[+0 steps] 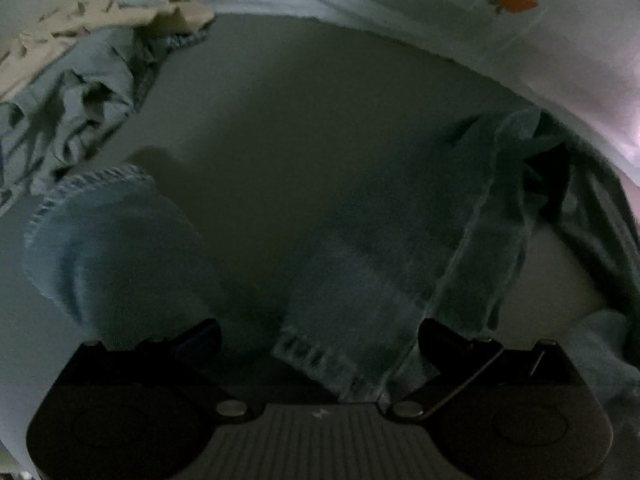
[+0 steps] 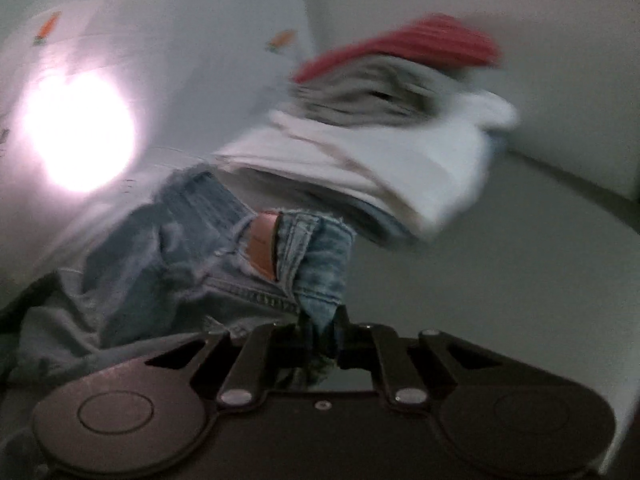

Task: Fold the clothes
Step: 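Lay the blue jeans flat on the table with both tools and release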

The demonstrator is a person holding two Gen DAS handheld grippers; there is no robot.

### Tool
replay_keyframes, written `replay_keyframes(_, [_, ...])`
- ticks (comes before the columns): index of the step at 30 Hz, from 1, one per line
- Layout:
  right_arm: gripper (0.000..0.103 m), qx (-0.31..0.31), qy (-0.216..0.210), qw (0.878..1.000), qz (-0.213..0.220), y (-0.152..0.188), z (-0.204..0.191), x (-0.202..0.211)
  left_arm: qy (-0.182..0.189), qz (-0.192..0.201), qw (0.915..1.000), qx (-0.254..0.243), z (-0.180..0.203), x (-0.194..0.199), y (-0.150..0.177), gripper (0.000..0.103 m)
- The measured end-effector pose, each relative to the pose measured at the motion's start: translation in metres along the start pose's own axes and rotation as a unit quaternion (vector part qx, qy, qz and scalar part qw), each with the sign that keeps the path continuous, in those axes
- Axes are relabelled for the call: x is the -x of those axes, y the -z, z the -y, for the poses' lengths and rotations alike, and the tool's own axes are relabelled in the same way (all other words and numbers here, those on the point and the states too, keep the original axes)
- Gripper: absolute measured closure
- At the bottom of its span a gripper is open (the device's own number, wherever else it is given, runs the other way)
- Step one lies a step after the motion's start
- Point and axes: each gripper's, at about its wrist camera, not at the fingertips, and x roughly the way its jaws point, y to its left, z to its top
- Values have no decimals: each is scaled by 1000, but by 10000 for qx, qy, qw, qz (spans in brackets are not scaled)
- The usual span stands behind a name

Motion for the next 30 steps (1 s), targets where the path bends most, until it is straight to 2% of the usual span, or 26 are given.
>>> replay_keyframes(2, [93, -171, 213, 9995, -162, 7, 18, -3, 11, 117, 9999, 17, 30, -7, 17, 0])
replay_keyframes(3, [93, -162, 302, 9992, -227, 11, 25, -6, -7, 168, 9999, 19, 32, -8, 27, 0])
replay_keyframes(8, [89, 570, 508, 9968, -240, 24, 10, -2, -186, 334, 9993, 20, 9, -39, 64, 0])
replay_keyframes(10, [80, 813, 698, 9941, -184, 25, -3, 1, -182, 335, 9993, 67, 3, -43, 69, 0])
replay_keyframes(13, [56, 1073, 834, 9907, 12, 25, -17, 10, -106, 337, 9994, 60, -9, -38, 76, 0])
replay_keyframes(15, [27, 1171, 891, 9888, 234, 23, -29, 19, -86, 324, 9994, -37, -18, -30, 79, 0])
replay_keyframes(16, [21, 1165, 887, 9886, 349, 22, -36, 25, -71, 326, 9994, -92, -20, -28, 80, 0])
replay_keyframes(18, [7, 1074, 626, 9912, 453, 22, -52, 37, 28, 349, 9993, -136, -24, -28, 80, 0])
replay_keyframes(20, [0, 1052, 80, 9938, 361, 27, -71, 45, 203, 394, 9989, -130, -28, -30, 76, 0])
replay_keyframes(22, [0, 1309, -417, 9902, 236, 39, -95, 46, 450, 456, 9978, -196, -27, -30, 72, 1])
replay_keyframes(25, [0, 1956, -1039, 9752, 27, 65, -138, 40, 786, 542, 9947, -383, -24, -33, 64, 4])
replay_keyframes(28, [0, 2455, -1300, 9606, -94, 92, -175, 30, 1113, 630, 9895, -679, -16, -37, 57, 11])
replay_keyframes(30, [0, 2467, -1303, 9601, -195, 105, -192, 20, 1244, 625, 9857, -952, -6, -42, 55, 16])
